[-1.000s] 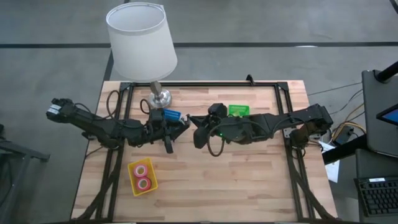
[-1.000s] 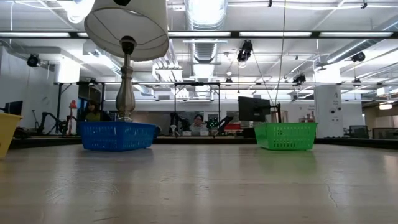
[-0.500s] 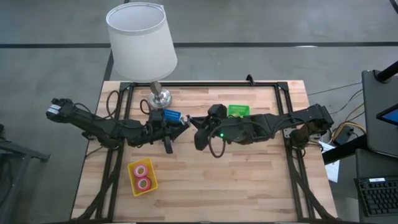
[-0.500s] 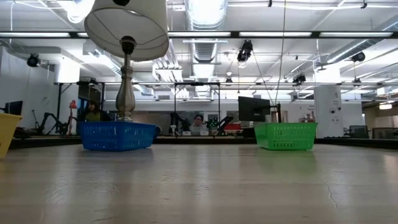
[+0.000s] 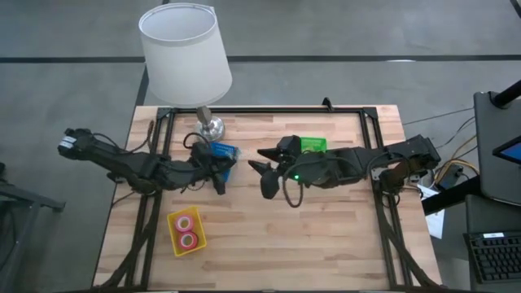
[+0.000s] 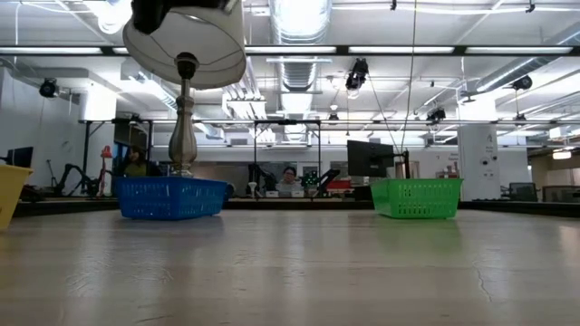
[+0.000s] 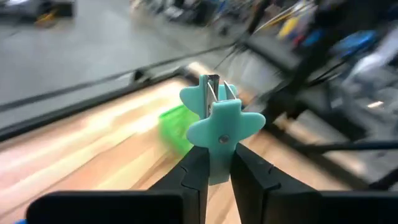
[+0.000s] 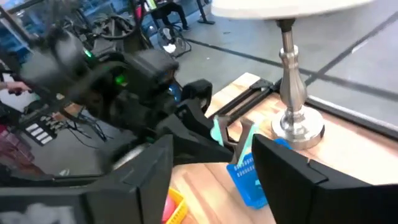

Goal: Pick and place Stapler, Stapler remover, tape
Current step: Put the light blue staple remover into the blue bin, then return to Home Position

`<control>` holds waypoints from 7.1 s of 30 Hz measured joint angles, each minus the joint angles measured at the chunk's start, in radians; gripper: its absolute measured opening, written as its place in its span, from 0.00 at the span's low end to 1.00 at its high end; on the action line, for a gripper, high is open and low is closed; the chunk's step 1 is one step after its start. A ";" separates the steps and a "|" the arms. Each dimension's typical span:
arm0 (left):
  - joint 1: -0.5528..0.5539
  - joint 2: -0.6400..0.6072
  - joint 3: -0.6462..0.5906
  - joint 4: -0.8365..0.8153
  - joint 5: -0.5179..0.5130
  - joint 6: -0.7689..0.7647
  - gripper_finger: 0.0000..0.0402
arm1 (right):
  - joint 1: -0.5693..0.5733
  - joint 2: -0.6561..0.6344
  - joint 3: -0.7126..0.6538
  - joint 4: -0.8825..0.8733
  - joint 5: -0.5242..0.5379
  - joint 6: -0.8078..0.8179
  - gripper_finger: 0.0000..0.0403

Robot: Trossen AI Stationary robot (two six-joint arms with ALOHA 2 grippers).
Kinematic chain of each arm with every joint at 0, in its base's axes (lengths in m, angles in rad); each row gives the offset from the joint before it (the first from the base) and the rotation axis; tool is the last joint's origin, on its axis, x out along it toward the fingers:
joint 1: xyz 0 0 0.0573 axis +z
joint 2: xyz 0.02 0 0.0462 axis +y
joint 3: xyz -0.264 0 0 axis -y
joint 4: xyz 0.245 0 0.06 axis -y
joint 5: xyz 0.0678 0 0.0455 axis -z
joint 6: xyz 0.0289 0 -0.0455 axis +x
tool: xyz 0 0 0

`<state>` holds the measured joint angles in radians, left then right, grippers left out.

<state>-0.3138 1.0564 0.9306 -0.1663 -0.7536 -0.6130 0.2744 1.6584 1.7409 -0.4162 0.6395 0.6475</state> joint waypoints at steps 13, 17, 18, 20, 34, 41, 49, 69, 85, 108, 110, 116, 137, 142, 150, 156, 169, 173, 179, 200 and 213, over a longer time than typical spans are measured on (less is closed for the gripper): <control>0.035 -0.044 -0.014 -0.732 -0.060 -0.461 0.13 | 0.005 -0.045 0.000 -0.037 0.014 -0.083 0.60; 0.084 -0.043 -0.072 -0.680 -0.033 -0.463 0.13 | 0.005 -0.040 0.000 -0.052 0.014 -0.082 0.58; 0.103 -0.042 -0.092 -0.660 -0.013 -0.455 0.13 | 0.005 -0.039 0.000 -0.054 0.014 -0.082 0.58; 0.140 -0.039 -0.139 -0.617 0.023 -0.446 0.13 | 0.005 -0.038 0.000 -0.054 0.014 -0.083 0.57; 0.340 -0.020 -0.415 -0.282 0.368 -0.458 0.13 | 0.008 -0.042 -0.003 -0.079 0.006 -0.074 0.60; 0.347 -0.019 -0.461 -0.248 0.377 -0.485 0.14 | 0.010 -0.042 -0.003 -0.083 0.007 -0.072 0.58; 0.377 -0.014 -0.478 -0.252 0.405 -0.471 0.21 | 0.010 -0.035 -0.005 -0.082 0.007 -0.072 0.58; 0.323 -0.033 -0.216 -0.247 0.558 -0.298 0.39 | 0.010 -0.034 -0.048 -0.231 -0.113 0.027 0.29; 0.112 -0.030 -0.231 0.311 0.598 -0.129 0.01 | -0.059 -0.057 -0.513 0.332 -0.380 -0.005 0.02; 0.070 -0.476 -0.217 0.081 0.724 0.356 0.05 | -0.077 -0.660 -0.923 0.299 -0.375 -0.173 0.02; 0.069 -0.516 -0.217 0.052 0.737 0.381 0.05 | -0.076 -0.716 -0.961 0.294 -0.378 -0.191 0.02; 0.069 -0.623 -0.295 0.044 0.772 0.402 0.05 | -0.077 -0.886 -1.097 0.343 -0.360 -0.208 0.02; 0.069 -1.049 -0.685 0.163 0.762 0.323 0.05 | -0.076 -1.411 -1.470 0.307 -0.412 -0.202 0.02; 0.069 -1.040 -0.726 0.182 0.756 0.303 0.05 | -0.076 -1.536 -1.522 0.323 -0.413 -0.247 0.02; 0.068 -1.054 -0.758 0.195 0.763 0.333 0.05 | -0.076 -1.652 -1.572 0.323 -0.412 -0.366 0.02; 0.068 -1.055 -0.833 0.222 0.759 0.321 0.05 | -0.076 -1.657 -1.656 0.360 -0.419 -0.381 0.02; 0.070 -1.052 -0.921 0.295 0.676 0.300 0.05 | -0.076 -1.599 -1.732 0.442 -0.536 -0.365 0.02; 0.069 -1.047 -0.922 0.283 0.676 0.271 0.05 | -0.076 -1.584 -1.732 0.443 -0.536 -0.363 0.02; 0.069 -1.046 -0.922 0.285 0.676 0.270 0.05 | -0.076 -1.576 -1.732 0.443 -0.536 -0.362 0.02; 0.069 -1.046 -0.924 0.285 0.678 0.269 0.05 | -0.076 -1.577 -1.732 0.443 -0.536 -0.361 0.02; 0.069 -1.045 -0.925 0.284 0.678 0.269 0.05 | -0.076 -1.577 -1.732 0.443 -0.536 -0.361 0.02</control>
<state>-0.2443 0.0110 0.0059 0.1181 -0.0757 -0.3443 0.1982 0.0811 0.0090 0.0271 0.1040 0.2863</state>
